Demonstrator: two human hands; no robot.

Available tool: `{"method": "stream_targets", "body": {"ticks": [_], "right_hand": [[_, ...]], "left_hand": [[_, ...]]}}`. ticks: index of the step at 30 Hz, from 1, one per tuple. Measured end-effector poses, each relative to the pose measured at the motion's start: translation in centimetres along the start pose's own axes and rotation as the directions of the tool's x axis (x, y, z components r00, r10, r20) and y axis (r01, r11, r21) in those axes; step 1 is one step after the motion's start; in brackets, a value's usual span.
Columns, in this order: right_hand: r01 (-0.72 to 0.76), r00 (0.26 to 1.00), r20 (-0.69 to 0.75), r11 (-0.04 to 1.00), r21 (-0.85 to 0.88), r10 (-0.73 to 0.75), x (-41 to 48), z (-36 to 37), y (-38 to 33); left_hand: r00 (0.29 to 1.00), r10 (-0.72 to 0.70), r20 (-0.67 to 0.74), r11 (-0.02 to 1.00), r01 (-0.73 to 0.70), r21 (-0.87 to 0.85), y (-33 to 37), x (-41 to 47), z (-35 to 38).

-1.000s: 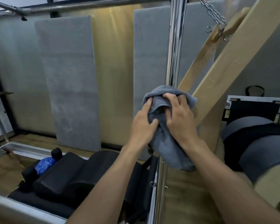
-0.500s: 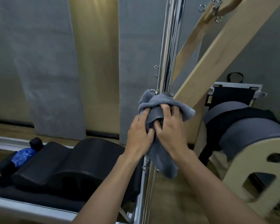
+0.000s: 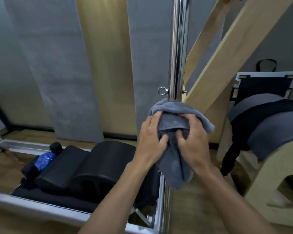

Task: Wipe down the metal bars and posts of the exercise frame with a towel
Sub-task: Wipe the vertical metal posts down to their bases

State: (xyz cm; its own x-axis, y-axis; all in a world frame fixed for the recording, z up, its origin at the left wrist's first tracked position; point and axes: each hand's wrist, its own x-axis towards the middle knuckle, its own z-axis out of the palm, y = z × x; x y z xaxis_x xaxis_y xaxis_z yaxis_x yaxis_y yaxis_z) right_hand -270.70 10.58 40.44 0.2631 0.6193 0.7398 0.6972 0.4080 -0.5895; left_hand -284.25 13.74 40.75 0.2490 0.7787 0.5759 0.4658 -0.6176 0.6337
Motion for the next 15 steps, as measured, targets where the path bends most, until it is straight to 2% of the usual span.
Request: {"method": "stream_targets", "body": {"ticks": [3, 6, 8, 10, 12, 15], "right_hand": [[-0.026, 1.0, 0.014, 1.0, 0.002, 0.026, -1.3, 1.2, -0.1], [0.074, 0.996, 0.054, 0.989, -0.125, -0.067, -0.9, 1.6, -0.5], [0.109, 0.994, 0.054, 0.972, -0.206, -0.1, -0.1, 1.1, -0.6], [0.064, 0.997, -0.033, 0.97, -0.235, -0.074, 0.1, 0.7, -0.5], [0.004, 0.992, -0.121, 0.968, -0.251, -0.035, -0.8, 1.3, -0.3], [-0.012, 0.994, -0.107, 0.946, -0.323, -0.023, -3.5, 3.2, -0.1]], "left_hand": [[0.998, -0.009, 0.07, 1.0, 0.01, -0.017, -1.3, -0.2, 0.7], [0.99, -0.006, 0.143, 0.998, 0.015, -0.063, -2.4, -0.8, 0.3], [0.991, -0.004, 0.135, 0.995, 0.017, -0.094, -2.3, -0.1, -0.1], [0.995, 0.009, 0.101, 0.995, 0.001, -0.096, -1.8, 0.7, -0.3], [0.992, 0.021, 0.125, 0.994, -0.008, -0.107, -1.8, 0.8, -0.1], [0.974, 0.013, 0.225, 0.993, 0.012, -0.114, -3.4, -0.5, 0.0]]}}
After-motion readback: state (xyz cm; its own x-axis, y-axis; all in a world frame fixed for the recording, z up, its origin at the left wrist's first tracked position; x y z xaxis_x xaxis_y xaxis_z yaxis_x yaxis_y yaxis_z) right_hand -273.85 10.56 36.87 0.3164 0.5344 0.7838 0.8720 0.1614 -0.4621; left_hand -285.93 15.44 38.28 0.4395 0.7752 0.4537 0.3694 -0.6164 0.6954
